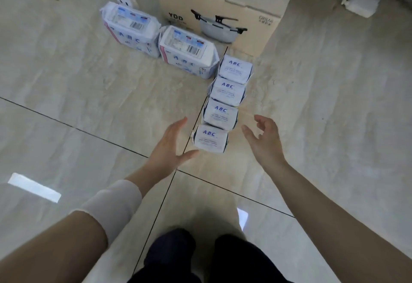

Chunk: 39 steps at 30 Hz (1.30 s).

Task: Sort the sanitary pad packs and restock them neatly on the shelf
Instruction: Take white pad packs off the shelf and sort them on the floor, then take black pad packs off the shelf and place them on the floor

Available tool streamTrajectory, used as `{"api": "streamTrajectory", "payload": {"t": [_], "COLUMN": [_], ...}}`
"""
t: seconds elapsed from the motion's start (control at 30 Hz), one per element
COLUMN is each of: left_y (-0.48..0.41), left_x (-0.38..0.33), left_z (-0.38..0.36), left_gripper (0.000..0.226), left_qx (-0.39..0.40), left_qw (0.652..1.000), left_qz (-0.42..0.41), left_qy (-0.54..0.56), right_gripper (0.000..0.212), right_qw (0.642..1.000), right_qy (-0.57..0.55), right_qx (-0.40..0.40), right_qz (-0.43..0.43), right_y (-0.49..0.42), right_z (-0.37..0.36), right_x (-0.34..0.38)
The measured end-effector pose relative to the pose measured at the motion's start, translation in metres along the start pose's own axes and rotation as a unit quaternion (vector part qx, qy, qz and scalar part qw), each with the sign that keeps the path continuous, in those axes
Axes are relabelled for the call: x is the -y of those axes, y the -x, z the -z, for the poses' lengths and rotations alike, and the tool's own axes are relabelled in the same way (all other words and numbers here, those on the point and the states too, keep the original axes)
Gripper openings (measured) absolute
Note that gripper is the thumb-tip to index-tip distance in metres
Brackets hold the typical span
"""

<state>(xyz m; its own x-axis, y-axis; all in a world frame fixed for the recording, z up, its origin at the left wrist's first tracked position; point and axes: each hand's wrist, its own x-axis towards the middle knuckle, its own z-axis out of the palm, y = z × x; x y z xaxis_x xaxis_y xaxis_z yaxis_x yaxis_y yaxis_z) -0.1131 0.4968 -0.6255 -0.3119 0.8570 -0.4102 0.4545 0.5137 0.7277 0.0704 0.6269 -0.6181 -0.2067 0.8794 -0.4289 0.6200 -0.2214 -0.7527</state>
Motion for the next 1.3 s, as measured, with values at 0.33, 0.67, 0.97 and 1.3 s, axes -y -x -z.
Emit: {"api": "streamTrajectory", "payload": {"t": [0.33,0.67,0.97,1.3], "left_y": [0.123,0.201,0.185,0.129], "left_x": [-0.287,-0.512,-0.599,-0.650], "left_z": [0.160,0.299,0.415,0.517], "left_gripper": [0.053,0.044,0.049,0.051], "left_qx": [-0.036,-0.073,-0.136,-0.177], "left_qw": [0.983,0.955,0.923,0.918], "left_qz": [-0.019,-0.093,-0.207,-0.265], "left_qy": [-0.178,-0.273,-0.295,-0.235], "right_gripper": [0.048,0.050,0.046,0.046], "right_qw": [0.942,0.871,0.868,0.904], "right_qy": [0.294,0.425,0.377,0.268], "right_qx": [0.093,0.020,-0.090,-0.200], "right_qz": [0.129,0.246,0.311,0.268], "right_y": [0.161,0.244,0.251,0.215], "right_z": [0.179,0.323,0.359,0.400], "right_x": [0.248,0.447,0.578,0.696]}}
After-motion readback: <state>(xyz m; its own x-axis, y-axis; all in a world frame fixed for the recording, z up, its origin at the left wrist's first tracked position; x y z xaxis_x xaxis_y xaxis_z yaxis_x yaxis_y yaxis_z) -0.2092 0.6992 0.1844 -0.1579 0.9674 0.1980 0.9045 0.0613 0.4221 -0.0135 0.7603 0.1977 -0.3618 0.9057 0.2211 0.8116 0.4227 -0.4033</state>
